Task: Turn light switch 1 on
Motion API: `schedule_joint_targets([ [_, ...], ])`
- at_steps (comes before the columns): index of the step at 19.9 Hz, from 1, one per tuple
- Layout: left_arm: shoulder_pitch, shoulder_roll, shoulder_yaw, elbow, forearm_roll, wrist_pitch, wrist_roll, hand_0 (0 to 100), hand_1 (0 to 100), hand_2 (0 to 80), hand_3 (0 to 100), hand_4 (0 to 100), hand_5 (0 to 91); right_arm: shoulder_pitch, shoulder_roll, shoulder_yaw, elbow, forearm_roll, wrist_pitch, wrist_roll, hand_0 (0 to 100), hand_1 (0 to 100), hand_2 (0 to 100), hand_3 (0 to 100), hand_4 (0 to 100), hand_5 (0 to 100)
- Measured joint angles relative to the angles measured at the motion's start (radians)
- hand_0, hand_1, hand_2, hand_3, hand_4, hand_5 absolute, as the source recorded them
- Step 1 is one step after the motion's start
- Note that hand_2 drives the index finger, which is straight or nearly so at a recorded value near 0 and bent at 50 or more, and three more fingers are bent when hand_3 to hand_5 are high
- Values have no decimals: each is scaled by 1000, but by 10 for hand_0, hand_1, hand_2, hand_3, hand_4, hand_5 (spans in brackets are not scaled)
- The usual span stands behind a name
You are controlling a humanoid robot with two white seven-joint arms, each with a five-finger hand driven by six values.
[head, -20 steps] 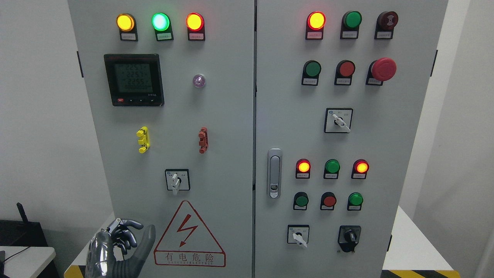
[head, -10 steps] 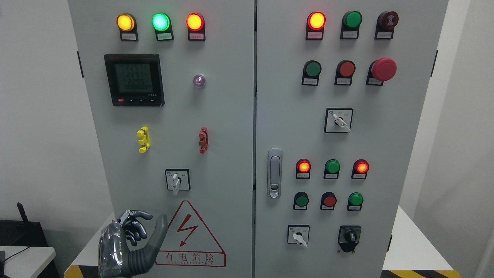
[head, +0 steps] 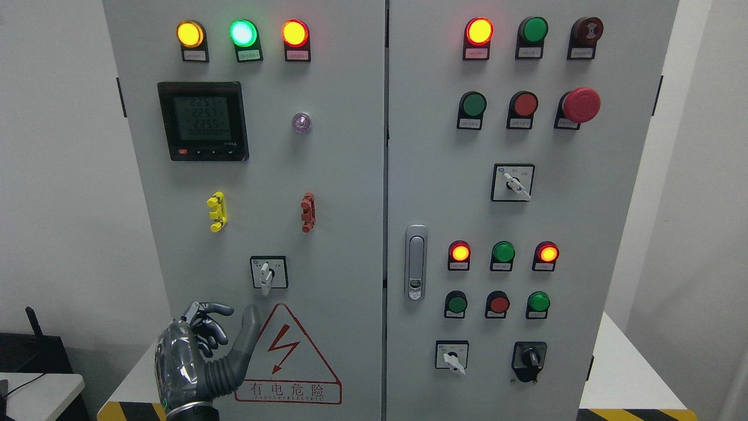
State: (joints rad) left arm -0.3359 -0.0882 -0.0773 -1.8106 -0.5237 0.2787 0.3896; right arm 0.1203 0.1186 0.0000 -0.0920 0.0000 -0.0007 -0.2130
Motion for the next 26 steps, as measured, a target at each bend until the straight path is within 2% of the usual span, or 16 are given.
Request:
schedule_joint_targets([
  [9,-20,-7,-34,12,82,48,53,142,523,497,916,928,852,0,0,0,0,0,0,0,120,389,0,0,0,0],
  [26,-101,-14,-52,51,160,122,72,133,544,501,920,938,853,0,0,0,0,0,0,0,120,389,0,0,0,0],
])
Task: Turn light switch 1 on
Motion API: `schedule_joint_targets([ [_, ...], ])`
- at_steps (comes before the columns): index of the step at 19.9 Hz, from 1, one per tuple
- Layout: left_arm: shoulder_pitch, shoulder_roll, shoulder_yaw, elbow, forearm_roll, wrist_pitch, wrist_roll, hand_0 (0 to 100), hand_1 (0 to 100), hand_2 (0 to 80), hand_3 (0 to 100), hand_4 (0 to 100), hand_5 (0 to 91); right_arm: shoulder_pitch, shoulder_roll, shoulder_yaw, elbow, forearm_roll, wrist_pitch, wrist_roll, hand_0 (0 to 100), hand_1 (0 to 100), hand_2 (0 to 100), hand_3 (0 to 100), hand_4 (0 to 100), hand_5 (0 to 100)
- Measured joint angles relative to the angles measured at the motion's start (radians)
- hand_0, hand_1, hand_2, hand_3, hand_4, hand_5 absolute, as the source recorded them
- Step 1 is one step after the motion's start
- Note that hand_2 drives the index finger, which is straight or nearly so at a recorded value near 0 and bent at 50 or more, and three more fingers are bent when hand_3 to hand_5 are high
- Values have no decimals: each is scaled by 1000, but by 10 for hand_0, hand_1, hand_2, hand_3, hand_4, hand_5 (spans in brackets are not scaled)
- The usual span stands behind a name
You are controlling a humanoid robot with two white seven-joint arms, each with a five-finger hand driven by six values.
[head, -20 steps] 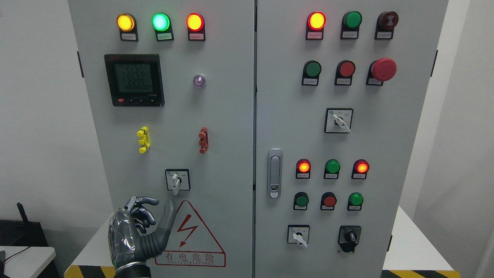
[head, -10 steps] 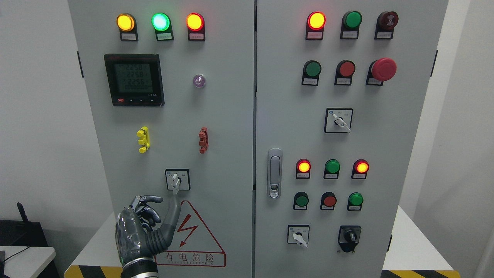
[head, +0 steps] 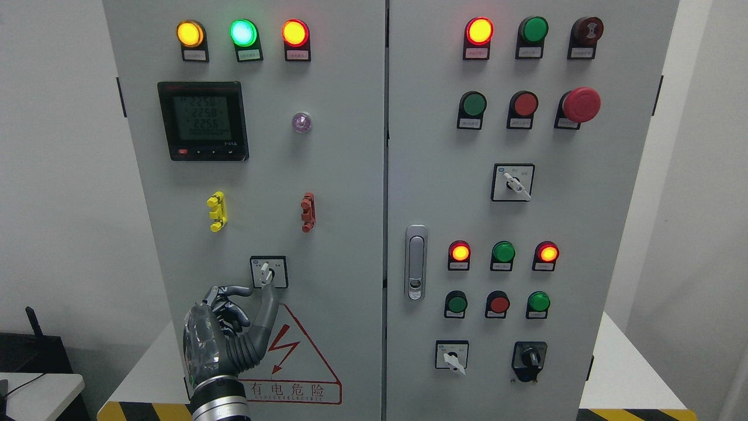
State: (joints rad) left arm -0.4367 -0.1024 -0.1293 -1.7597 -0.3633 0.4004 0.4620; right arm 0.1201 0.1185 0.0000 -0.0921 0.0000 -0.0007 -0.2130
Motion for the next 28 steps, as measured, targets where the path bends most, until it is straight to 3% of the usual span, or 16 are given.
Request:
schedule_joint_targets([
  [28,-50,-3,-11,22,36,55,13,165,544,560,956,961,859,0,0,0,0,0,0,0,120,389,0,0,0,0],
])
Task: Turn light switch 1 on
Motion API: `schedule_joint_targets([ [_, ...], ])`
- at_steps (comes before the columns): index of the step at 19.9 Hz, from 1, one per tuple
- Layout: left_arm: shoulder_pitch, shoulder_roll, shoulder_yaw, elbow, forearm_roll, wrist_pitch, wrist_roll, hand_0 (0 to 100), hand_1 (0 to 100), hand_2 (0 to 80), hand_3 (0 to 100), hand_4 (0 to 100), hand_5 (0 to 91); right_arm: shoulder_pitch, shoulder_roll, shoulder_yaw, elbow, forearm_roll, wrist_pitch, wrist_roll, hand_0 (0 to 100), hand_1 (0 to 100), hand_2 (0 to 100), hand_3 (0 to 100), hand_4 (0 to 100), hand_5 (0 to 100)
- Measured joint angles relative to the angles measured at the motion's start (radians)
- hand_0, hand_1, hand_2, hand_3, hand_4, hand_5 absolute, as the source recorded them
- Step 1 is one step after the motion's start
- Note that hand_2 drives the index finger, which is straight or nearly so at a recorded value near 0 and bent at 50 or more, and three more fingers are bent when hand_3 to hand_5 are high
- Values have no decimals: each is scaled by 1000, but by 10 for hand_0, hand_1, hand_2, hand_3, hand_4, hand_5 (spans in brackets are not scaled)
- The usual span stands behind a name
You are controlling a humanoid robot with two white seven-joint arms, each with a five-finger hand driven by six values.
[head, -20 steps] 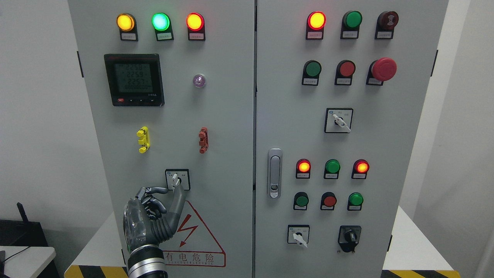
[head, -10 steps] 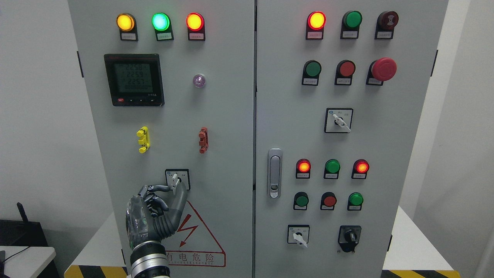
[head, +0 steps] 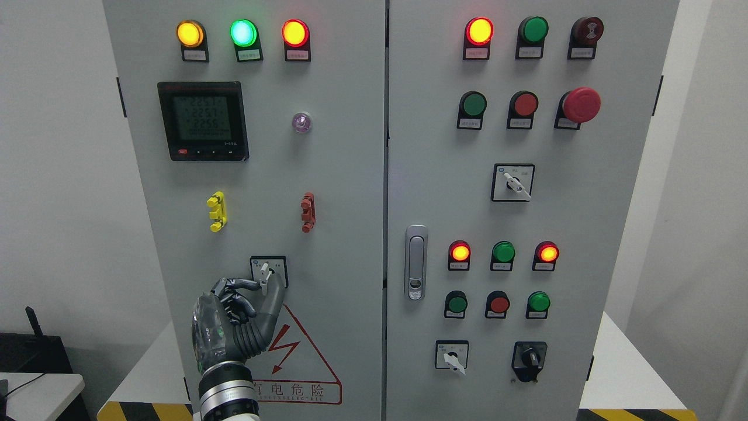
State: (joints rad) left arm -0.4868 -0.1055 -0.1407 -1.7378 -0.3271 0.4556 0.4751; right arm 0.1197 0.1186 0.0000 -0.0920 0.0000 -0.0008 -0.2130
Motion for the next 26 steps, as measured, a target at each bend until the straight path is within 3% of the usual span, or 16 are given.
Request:
schedule_joint_targets([
  [26,-11,0,-3,-1,0,32,-5,236,506,582,975,970,860,0,0,0,0,0,0,0,120,389,0,0,0,0],
])
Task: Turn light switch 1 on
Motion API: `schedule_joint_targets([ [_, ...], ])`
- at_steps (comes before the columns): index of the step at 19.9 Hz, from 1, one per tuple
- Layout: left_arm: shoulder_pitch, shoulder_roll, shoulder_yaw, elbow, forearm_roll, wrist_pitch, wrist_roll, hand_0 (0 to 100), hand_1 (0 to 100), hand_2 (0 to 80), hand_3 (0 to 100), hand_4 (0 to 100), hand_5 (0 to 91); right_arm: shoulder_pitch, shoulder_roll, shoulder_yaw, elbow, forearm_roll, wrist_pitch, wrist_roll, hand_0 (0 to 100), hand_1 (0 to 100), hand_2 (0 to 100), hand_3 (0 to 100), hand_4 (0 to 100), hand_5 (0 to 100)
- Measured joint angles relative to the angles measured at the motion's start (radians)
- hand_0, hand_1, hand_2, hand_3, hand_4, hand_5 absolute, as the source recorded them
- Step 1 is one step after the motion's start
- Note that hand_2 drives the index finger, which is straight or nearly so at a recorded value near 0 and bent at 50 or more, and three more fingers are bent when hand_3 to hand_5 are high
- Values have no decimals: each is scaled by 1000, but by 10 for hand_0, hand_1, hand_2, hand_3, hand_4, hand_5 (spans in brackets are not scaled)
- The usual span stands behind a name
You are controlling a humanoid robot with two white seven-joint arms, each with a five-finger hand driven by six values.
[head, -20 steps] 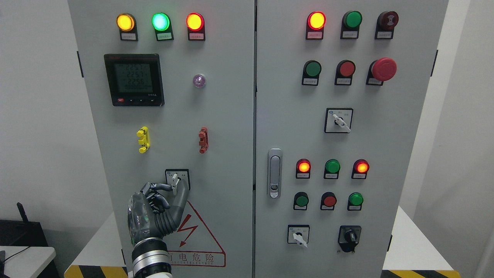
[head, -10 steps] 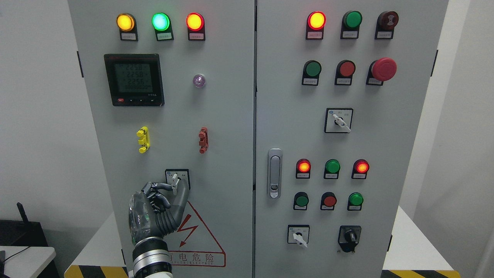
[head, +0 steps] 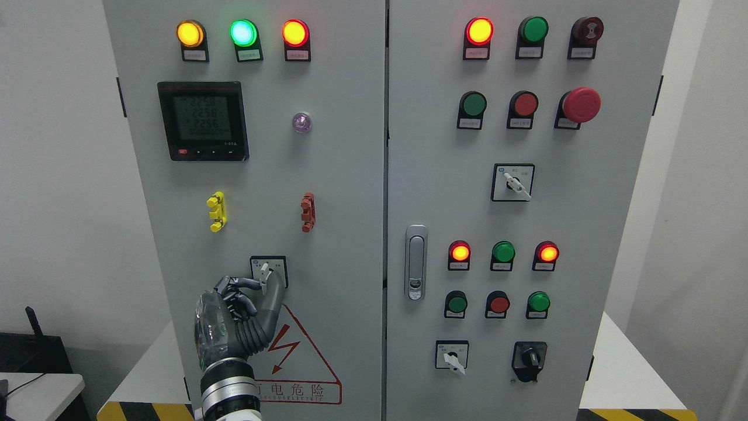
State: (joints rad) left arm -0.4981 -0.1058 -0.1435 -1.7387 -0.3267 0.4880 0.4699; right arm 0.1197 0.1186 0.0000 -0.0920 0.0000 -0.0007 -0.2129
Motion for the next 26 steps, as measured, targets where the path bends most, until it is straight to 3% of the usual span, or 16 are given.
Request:
schedule_joint_targets([
  [26,-14,-1,-12,1,0,19,2,364,492,600,990,976,863,0,0,0,0,0,0,0,120,389,0,0,0,0],
])
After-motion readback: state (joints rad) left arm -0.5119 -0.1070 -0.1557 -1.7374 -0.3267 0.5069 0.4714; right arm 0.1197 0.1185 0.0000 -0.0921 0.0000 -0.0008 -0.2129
